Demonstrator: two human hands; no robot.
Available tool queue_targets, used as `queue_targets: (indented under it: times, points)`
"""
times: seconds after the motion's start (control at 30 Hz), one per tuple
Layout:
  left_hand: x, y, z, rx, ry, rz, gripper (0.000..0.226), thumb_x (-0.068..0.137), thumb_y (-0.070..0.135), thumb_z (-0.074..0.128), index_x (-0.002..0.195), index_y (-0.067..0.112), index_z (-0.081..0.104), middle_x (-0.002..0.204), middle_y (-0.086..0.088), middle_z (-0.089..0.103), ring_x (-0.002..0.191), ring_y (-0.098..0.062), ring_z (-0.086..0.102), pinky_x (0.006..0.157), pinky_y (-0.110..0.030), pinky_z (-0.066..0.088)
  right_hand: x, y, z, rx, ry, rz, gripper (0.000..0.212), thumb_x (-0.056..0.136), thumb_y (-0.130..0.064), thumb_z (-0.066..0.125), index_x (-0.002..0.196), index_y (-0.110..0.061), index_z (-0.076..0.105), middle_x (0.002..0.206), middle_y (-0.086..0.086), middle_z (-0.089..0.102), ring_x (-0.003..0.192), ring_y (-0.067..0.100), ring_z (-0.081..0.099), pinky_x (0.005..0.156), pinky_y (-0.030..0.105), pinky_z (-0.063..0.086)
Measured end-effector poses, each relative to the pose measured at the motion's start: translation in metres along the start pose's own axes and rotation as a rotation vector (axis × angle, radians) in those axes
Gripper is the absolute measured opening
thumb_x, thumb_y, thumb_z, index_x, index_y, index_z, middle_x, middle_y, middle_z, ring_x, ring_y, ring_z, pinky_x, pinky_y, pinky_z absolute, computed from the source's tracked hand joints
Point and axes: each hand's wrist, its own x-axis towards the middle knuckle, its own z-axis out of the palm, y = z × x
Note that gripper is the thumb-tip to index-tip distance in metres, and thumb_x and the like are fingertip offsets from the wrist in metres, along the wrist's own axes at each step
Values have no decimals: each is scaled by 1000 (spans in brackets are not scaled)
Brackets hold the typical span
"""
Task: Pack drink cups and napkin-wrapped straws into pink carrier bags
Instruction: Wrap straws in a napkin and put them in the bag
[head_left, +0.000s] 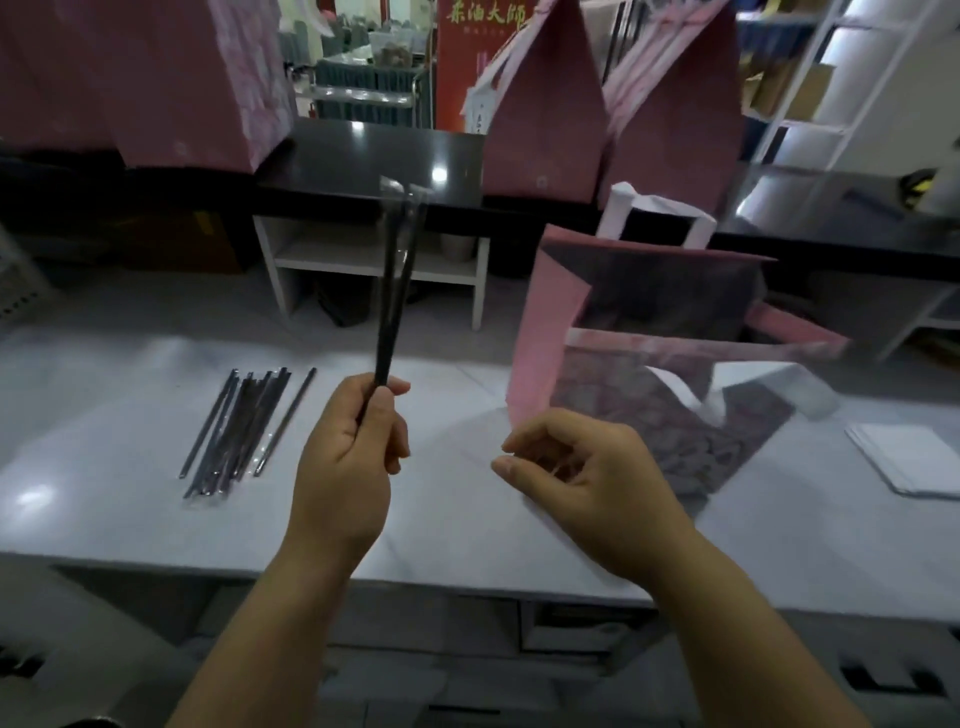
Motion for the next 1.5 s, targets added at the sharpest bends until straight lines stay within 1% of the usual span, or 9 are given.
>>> queue_targets:
  times: [0.1, 0.23, 0.47, 0.7, 0.83, 0.97, 1.17, 1.3, 1.5]
  points:
    - [-31, 22, 26, -37, -41, 77, 23, 101, 20, 33, 103, 29, 54, 65, -1, 56, 60, -6, 49, 58, -15, 42, -33, 5, -31, 12, 23, -27, 13, 83, -31, 70, 89, -20, 69, 78, -13, 67, 73, 7, 63, 65, 17, 52]
    - [-68, 48, 67, -54, -126, 175, 28, 96, 24, 32, 114, 40, 47, 72, -7, 58, 62, -8, 52, 59, -13, 43, -77, 18, -70, 12, 62, -9, 13, 82, -34, 68, 85, -22, 68, 75, -18, 64, 72, 5, 62, 64, 11, 47]
    - [-104, 72, 158, -146, -370, 218, 23, 92, 25, 34, 106, 33, 49, 72, -9, 59, 62, -13, 52, 60, -19, 43, -140, 50, -135, -30, 157, 145, 6, 83, -30, 71, 81, -28, 66, 74, -13, 66, 73, 8, 62, 61, 12, 46]
    - [-109, 74, 255, -129, -584, 104, 15, 92, 34, 31, 99, 32, 45, 80, -2, 68, 68, -17, 55, 67, -30, 46, -181, 96, -194, -69, 296, 358, 7, 82, -35, 71, 81, -30, 65, 83, -21, 64, 75, 4, 61, 64, 15, 48]
    - [-101, 67, 313, -112, -669, -19, 13, 100, 21, 33, 98, 27, 44, 81, -2, 70, 67, -12, 57, 66, -27, 41, -194, 128, -226, -97, 331, 490, 8, 81, -40, 70, 82, -34, 64, 82, -23, 64, 76, 2, 61, 64, 14, 48]
    - [-82, 54, 378, -62, -762, -116, 12, 98, 14, 34, 94, 23, 43, 83, -2, 71, 70, -12, 61, 67, -26, 40, -198, 168, -261, -140, 375, 633, 10, 81, -41, 70, 83, -33, 65, 77, -15, 66, 74, 0, 60, 62, 12, 47]
    - [-41, 31, 457, 4, -772, -271, 14, 94, 8, 35, 92, 14, 47, 87, -7, 67, 78, -21, 60, 70, -31, 47, -185, 233, -308, -140, 397, 833, 12, 82, -43, 69, 83, -32, 64, 81, -12, 64, 70, 2, 59, 64, 19, 51]
    - [-18, 14, 491, 53, -723, -324, 15, 91, 6, 36, 88, 12, 49, 83, -9, 60, 66, -19, 52, 60, -28, 41, -173, 278, -325, -147, 422, 921, 13, 83, -42, 67, 85, -30, 64, 83, -12, 63, 72, 4, 58, 64, 21, 46]
    - [-2, -14, 524, 175, -670, -407, 17, 88, 9, 39, 87, 17, 54, 73, -4, 57, 63, -20, 44, 60, -33, 35, -153, 344, -345, -218, 357, 976, 18, 84, -41, 65, 96, -28, 59, 88, -14, 62, 80, 8, 60, 74, 34, 53]
